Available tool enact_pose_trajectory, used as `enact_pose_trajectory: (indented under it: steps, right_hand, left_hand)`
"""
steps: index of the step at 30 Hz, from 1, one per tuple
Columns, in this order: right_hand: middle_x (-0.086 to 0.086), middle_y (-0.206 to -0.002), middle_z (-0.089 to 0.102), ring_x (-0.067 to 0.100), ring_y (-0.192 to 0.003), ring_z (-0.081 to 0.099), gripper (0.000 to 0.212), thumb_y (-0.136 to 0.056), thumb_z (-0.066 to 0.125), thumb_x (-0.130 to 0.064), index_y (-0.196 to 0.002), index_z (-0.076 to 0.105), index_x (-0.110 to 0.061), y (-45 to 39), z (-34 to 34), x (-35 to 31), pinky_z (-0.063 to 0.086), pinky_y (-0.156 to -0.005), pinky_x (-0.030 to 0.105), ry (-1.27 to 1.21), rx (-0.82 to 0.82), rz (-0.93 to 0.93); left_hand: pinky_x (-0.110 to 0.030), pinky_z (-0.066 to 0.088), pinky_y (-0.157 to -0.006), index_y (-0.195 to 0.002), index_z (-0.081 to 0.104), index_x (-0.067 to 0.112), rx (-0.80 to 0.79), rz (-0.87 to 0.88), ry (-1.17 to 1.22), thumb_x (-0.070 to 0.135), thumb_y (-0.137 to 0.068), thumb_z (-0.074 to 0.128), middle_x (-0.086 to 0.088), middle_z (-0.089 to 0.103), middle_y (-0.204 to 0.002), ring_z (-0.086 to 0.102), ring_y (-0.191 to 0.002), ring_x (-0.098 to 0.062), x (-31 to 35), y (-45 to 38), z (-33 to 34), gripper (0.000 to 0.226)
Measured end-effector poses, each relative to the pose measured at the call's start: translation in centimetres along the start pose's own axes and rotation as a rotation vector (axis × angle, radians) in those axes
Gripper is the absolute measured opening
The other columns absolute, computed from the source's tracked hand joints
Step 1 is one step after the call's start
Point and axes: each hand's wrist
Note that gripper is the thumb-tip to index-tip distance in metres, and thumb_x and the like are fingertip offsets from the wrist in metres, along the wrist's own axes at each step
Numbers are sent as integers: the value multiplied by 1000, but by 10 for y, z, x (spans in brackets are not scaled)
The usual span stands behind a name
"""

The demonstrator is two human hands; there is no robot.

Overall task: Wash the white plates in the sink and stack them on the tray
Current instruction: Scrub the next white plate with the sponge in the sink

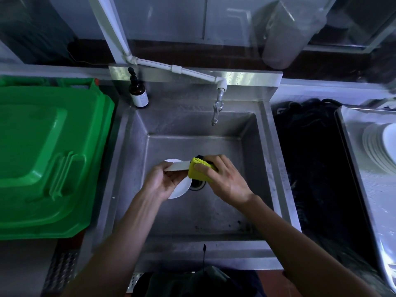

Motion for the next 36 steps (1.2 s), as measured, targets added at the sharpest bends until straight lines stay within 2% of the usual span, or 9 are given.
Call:
enact_pose_trajectory:
  steps: [9,13,17,19,22,26,30,33,36]
  right_hand:
    - [9,-132,52,34,-112,53,68,-82,67,3,-141,46,-24,16,10,-4,51,-89,44,-294,-194,204]
    - [-1,-137,52,16,-122,49,71,-76,78,-2,-139,54,-22,14,15,-12,41,-101,20,-473,-150,409]
    - [-21,-134,46,-13,-117,42,73,-78,74,-7,-140,50,-37,8,15,-21,31,-94,1,-585,-108,583]
    - [-23,-136,44,-12,-119,42,72,-81,71,-9,-142,48,-39,4,16,-26,36,-96,6,-620,-98,634]
    - [-17,-144,43,6,-129,44,69,-85,66,-11,-147,45,-33,-6,20,-32,41,-103,22,-635,-51,664]
    - [-12,-145,47,15,-123,53,62,-88,62,-19,-141,40,-41,-19,27,-46,49,-95,31,-623,12,705]
    - [-10,-153,40,13,-131,45,46,-91,63,-21,-134,55,-34,-25,35,-53,37,-93,8,-545,114,705]
    - [-1,-152,40,23,-131,45,44,-96,60,-23,-139,54,-28,-23,41,-62,42,-104,33,-499,161,741]
    - [3,-151,40,26,-133,44,46,-98,58,-27,-142,47,-27,-21,44,-72,43,-106,44,-495,186,769]
  left_hand:
    - [-48,62,-63,-115,62,-4,31,99,-145,2,-97,57,-24,70,-111,69,-100,-37,2,-2,-6,20]
    - [-48,62,-67,-115,65,1,-3,110,-120,4,-97,58,-21,72,-112,71,-100,-35,-2,0,-10,19]
    - [-46,62,-66,-113,66,3,-35,129,-104,4,-97,57,-19,74,-109,74,-95,-33,-3,1,-12,19]
    - [-45,62,-66,-111,67,4,-38,145,-109,4,-97,58,-18,75,-107,74,-93,-32,-4,2,-11,17]
    - [-48,62,-70,-111,67,6,-46,158,-135,4,-96,57,-17,73,-108,70,-96,-33,-7,2,-9,18]
    - [-46,62,-74,-124,64,6,-66,181,-170,2,-94,54,-14,73,-106,71,-92,-28,-16,6,-5,32]
    - [-42,62,-71,-133,60,4,-56,200,-127,3,-95,52,-14,73,-108,70,-94,-29,-18,10,-3,39]
    - [-40,61,-72,-136,58,4,-34,211,-91,5,-96,53,-17,69,-118,69,-97,-30,-20,11,-1,40]
    - [-38,59,-74,-139,56,4,-32,233,-72,6,-97,52,-19,66,-127,67,-102,-30,-24,13,3,42]
Point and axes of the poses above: each hand's wrist, its own y-axis away from the middle knuckle, its own z-axis out of the palm, x = y × z
